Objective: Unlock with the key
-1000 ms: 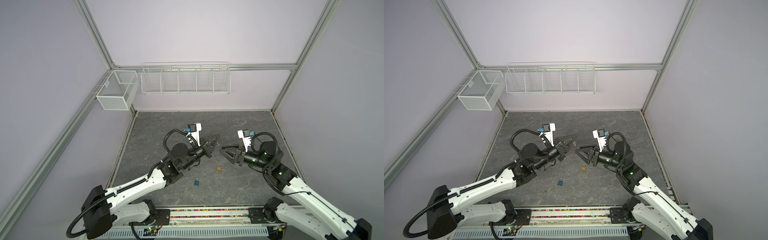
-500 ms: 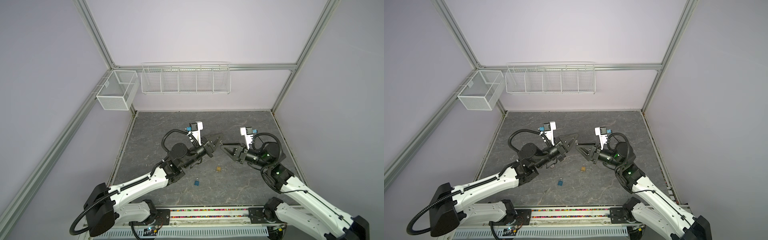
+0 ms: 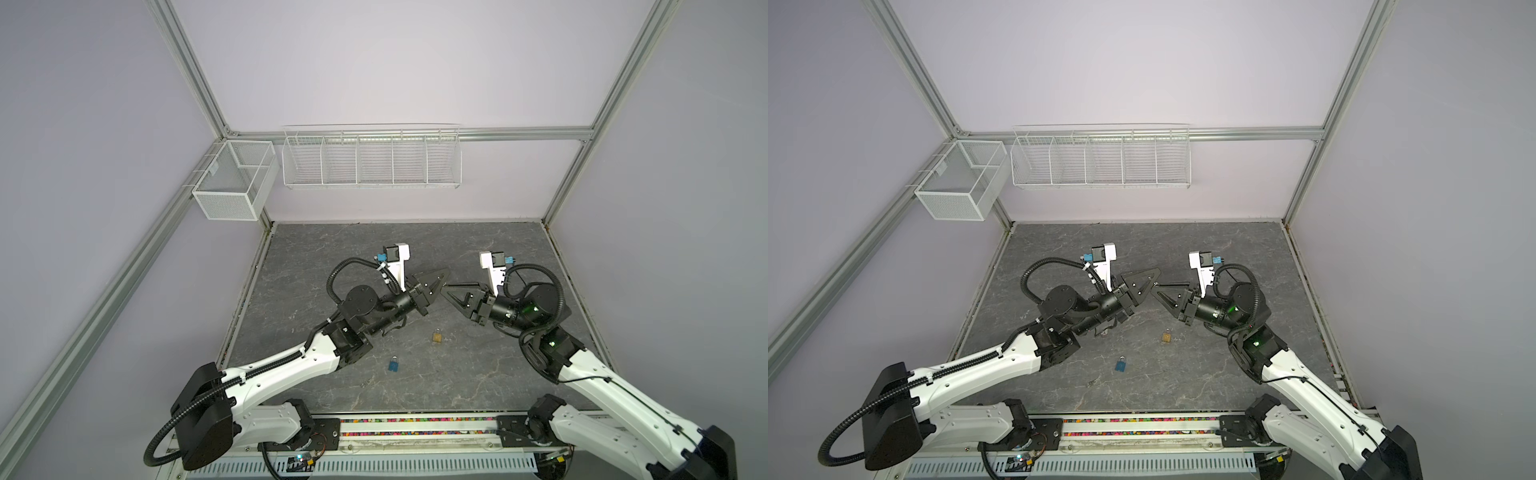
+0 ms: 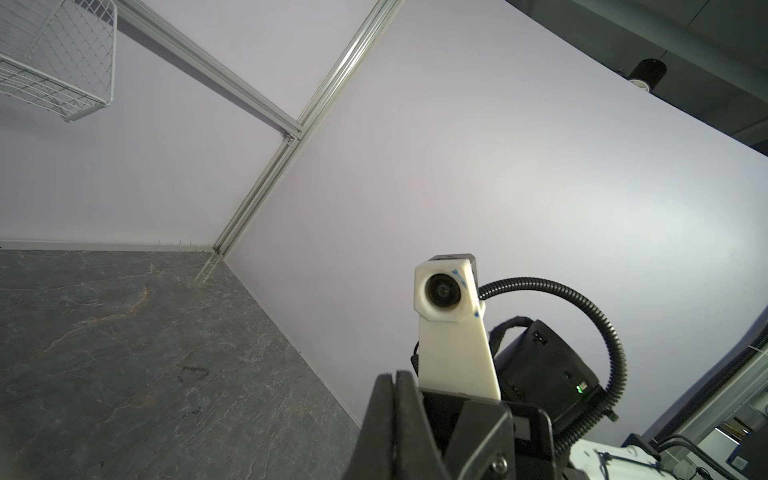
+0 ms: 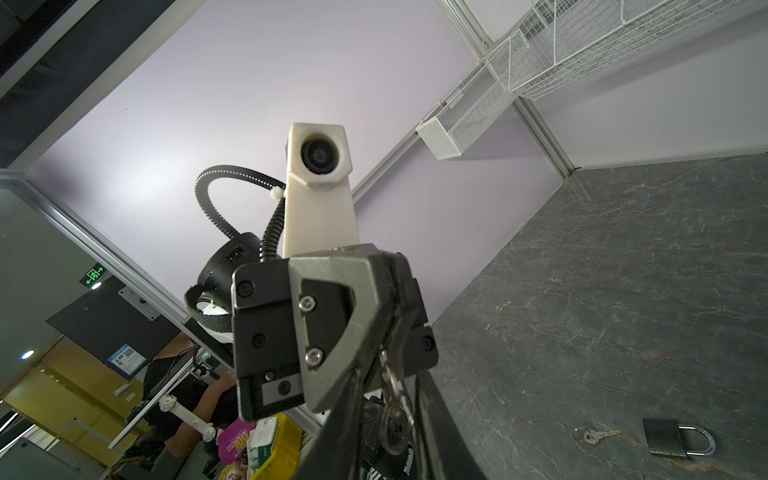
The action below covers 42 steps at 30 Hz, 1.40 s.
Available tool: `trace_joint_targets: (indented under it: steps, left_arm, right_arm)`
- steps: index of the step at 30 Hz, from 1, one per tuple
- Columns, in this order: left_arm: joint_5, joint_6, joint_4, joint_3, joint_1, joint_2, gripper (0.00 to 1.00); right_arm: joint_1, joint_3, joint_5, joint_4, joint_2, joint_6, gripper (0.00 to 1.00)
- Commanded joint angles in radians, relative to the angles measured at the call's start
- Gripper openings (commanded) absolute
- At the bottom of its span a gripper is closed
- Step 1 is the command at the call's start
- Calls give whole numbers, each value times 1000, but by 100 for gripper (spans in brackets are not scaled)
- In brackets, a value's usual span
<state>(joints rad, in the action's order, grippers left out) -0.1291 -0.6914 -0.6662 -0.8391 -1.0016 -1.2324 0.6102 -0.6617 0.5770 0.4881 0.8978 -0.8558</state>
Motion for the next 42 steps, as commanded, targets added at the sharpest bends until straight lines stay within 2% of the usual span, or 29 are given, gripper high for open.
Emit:
trace_joint_targets:
  steps: [1, 2, 4, 12, 17, 23, 24, 34, 35, 37, 38, 42]
  left_arm:
    - [-17, -12, -36, -34, -2, -3, 0]
    - [-18, -17, -41, -33, -2, -4, 0]
    - [-25, -25, -57, -29, -2, -5, 0]
    - [-32, -28, -53, -25, -2, -3, 0]
    - [-29, -25, -46, -21, -2, 1, 0]
    - [-22, -22, -44, -19, -2, 6, 0]
    - [-20, -20, -44, -19, -2, 8, 0]
    - [9, -5, -18, -19, -2, 19, 0]
    - [14, -6, -12, -17, -2, 24, 6]
    - [27, -2, 12, -18, -2, 36, 28]
    - [36, 6, 41, -21, -2, 44, 36]
    - [100, 23, 185, -25, -1, 91, 51]
  right_arm:
    - [-4, -21, 14, 22, -11, 12, 24]
    - [-3, -21, 13, 23, -9, 11, 24]
    - [-4, -26, 12, 16, -8, 15, 15]
    - [-4, -43, 9, 5, -9, 23, 19]
    - [-3, -51, 27, 7, -3, 24, 18]
    - [-3, -55, 35, -2, 2, 27, 11]
    - [-4, -55, 34, -7, 1, 28, 7]
    - [-4, -59, 13, -74, -31, 50, 6]
    - [-3, -63, -3, -108, -40, 60, 6]
    - [-3, -74, -42, -196, -61, 91, 6]
    - [-3, -80, -59, -237, -71, 108, 6]
    - [-3, -101, -123, -404, -107, 157, 6]
